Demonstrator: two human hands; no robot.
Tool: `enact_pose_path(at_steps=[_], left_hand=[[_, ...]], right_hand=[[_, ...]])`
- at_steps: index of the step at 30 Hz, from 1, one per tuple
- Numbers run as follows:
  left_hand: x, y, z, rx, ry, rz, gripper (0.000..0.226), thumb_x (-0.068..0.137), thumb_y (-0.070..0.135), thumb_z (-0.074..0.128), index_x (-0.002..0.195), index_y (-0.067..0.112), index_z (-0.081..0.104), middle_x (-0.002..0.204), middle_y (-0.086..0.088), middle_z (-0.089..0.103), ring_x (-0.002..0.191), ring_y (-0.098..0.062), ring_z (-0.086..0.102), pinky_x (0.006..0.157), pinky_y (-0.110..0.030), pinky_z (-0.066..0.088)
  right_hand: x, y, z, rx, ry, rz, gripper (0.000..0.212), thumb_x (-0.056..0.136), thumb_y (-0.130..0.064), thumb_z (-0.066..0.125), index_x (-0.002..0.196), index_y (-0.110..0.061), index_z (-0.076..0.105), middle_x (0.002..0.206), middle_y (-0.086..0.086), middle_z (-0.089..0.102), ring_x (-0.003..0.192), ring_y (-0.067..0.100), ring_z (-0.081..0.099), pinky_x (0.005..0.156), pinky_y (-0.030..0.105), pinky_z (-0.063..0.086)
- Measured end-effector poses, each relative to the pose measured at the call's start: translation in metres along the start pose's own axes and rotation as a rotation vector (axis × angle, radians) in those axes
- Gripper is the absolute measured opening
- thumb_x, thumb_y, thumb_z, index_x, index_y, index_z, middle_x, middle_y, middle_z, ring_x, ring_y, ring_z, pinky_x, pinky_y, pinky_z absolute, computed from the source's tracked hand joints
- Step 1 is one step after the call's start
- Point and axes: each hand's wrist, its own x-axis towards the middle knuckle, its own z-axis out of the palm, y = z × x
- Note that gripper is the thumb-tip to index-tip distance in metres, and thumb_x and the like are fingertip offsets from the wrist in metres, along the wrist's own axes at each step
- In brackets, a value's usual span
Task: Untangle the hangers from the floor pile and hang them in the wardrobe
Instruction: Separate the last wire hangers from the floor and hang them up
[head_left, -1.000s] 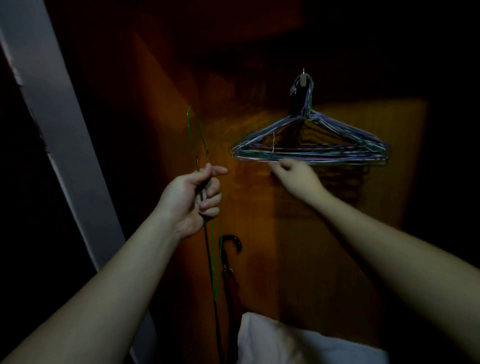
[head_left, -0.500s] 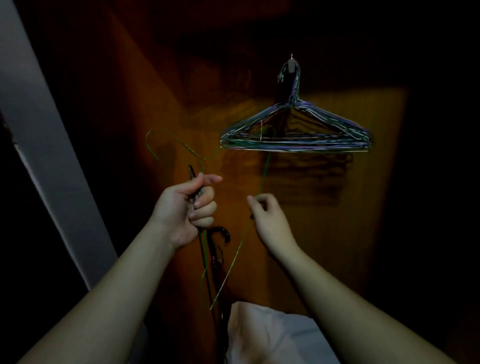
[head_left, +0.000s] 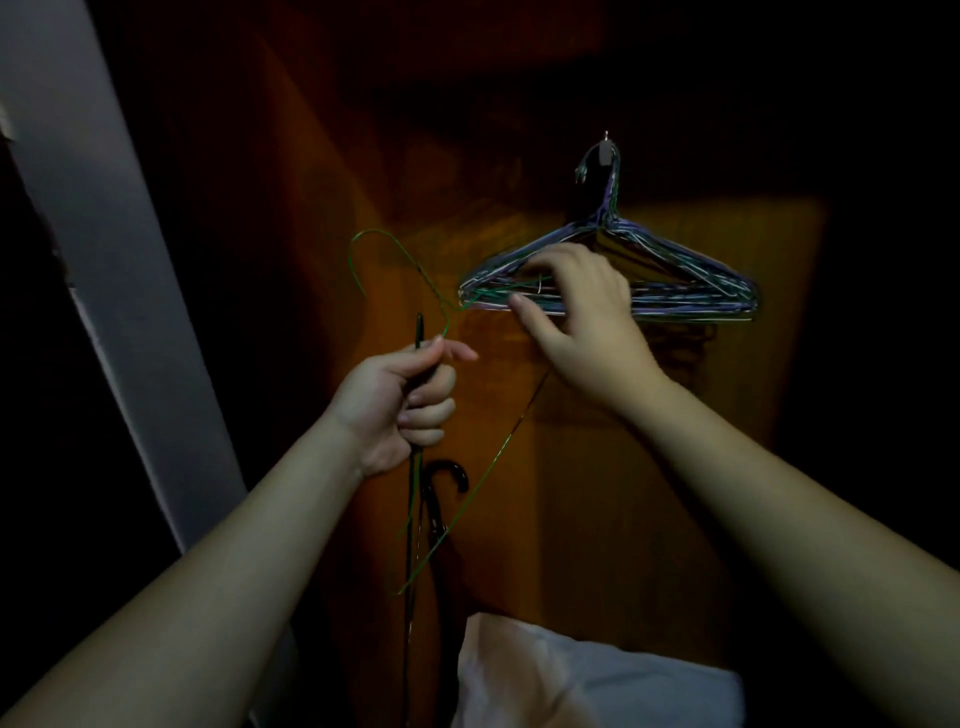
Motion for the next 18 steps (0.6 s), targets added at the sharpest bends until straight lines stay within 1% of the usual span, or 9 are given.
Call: enact_pose_path(at_steps=[2, 4, 5, 6, 7, 8, 10, 14, 18], left_hand=[[0.003, 0.003, 0.002, 0.011, -0.008, -0.033, 0.027, 0.091, 0.029, 0.044, 0.091, 0.01, 0.063, 0.047, 0.005, 0.026, 0.032, -0.004, 0.019, 0.04, -0.014, 0.009], [0.005, 0.007, 0.005, 0.045, -0.025, -0.067, 0.027, 0.092, 0.029, 0.044, 0.091, 0.009, 0.063, 0.047, 0.005, 0.025, 0.032, -0.005, 0.018, 0.04, -0.014, 0.008], [0.007, 0.008, 0.008, 0.072, -0.036, -0.08, 0.026, 0.091, 0.029, 0.045, 0.093, 0.009, 0.062, 0.047, 0.005, 0.025, 0.033, -0.005, 0.018, 0.04, -0.015, 0.008], [0.008, 0.009, 0.012, 0.1, -0.046, -0.09, 0.026, 0.091, 0.029, 0.046, 0.095, 0.008, 0.061, 0.048, 0.005, 0.026, 0.033, -0.005, 0.018, 0.04, -0.015, 0.008], [0.01, 0.009, 0.015, 0.13, -0.053, -0.097, 0.027, 0.09, 0.029, 0.046, 0.097, 0.008, 0.06, 0.048, 0.004, 0.027, 0.033, -0.005, 0.019, 0.04, -0.016, 0.008], [0.012, 0.01, 0.018, 0.169, -0.055, -0.097, 0.027, 0.091, 0.03, 0.046, 0.1, 0.007, 0.06, 0.05, 0.003, 0.028, 0.033, -0.005, 0.02, 0.039, -0.016, 0.01], [0.017, 0.008, 0.024, 0.284, -0.049, -0.071, 0.028, 0.098, 0.029, 0.043, 0.107, 0.008, 0.058, 0.053, 0.0, 0.035, 0.035, -0.008, 0.025, 0.038, -0.016, 0.017], [0.026, 0.003, 0.033, 0.43, -0.007, -0.036, 0.029, 0.103, 0.027, 0.041, 0.113, 0.007, 0.059, 0.068, -0.006, 0.061, 0.05, -0.016, 0.05, 0.046, -0.024, 0.038], [0.032, -0.002, 0.028, 0.472, 0.107, -0.034, 0.027, 0.104, 0.023, 0.041, 0.109, 0.004, 0.06, 0.086, -0.011, 0.072, 0.068, -0.021, 0.062, 0.06, -0.027, 0.045]], right_hand=[[0.014, -0.007, -0.007, -0.02, -0.139, -0.044, 0.04, 0.099, -0.046, 0.045, 0.129, -0.021, 0.053, 0.13, -0.003, 0.054, 0.128, 0.014, 0.041, 0.108, 0.034, 0.018], [0.024, -0.009, -0.01, -0.031, -0.281, -0.076, 0.039, 0.099, -0.049, 0.043, 0.122, -0.021, 0.059, 0.121, -0.004, 0.061, 0.119, 0.014, 0.05, 0.108, 0.036, 0.024], [0.027, -0.009, -0.012, -0.016, -0.344, -0.079, 0.038, 0.098, -0.05, 0.043, 0.114, -0.021, 0.063, 0.11, -0.003, 0.065, 0.107, 0.014, 0.057, 0.101, 0.036, 0.036], [0.03, -0.009, -0.013, 0.02, -0.393, -0.065, 0.037, 0.097, -0.051, 0.044, 0.105, -0.021, 0.065, 0.098, -0.002, 0.067, 0.092, 0.014, 0.061, 0.087, 0.035, 0.046], [0.031, -0.007, -0.016, 0.06, -0.418, -0.045, 0.035, 0.097, -0.05, 0.047, 0.097, -0.021, 0.066, 0.087, -0.001, 0.066, 0.079, 0.013, 0.06, 0.072, 0.032, 0.047], [0.032, -0.006, -0.018, 0.083, -0.422, -0.028, 0.031, 0.096, -0.049, 0.05, 0.09, -0.023, 0.066, 0.079, -0.001, 0.064, 0.071, 0.01, 0.057, 0.063, 0.027, 0.043], [0.032, 0.0, -0.023, 0.102, -0.405, 0.012, 0.028, 0.093, -0.048, 0.055, 0.079, -0.026, 0.064, 0.072, 0.0, 0.06, 0.063, 0.009, 0.051, 0.054, 0.021, 0.034], [0.033, 0.015, -0.034, 0.023, -0.368, 0.102, 0.039, 0.089, -0.056, 0.057, 0.082, -0.021, 0.071, 0.076, 0.003, 0.066, 0.064, 0.011, 0.055, 0.055, 0.025, 0.038], [0.039, 0.041, -0.061, 0.021, -0.237, 0.284, 0.039, 0.089, -0.059, 0.055, 0.082, -0.023, 0.07, 0.067, -0.004, 0.062, 0.06, 0.006, 0.054, 0.053, 0.025, 0.036]])
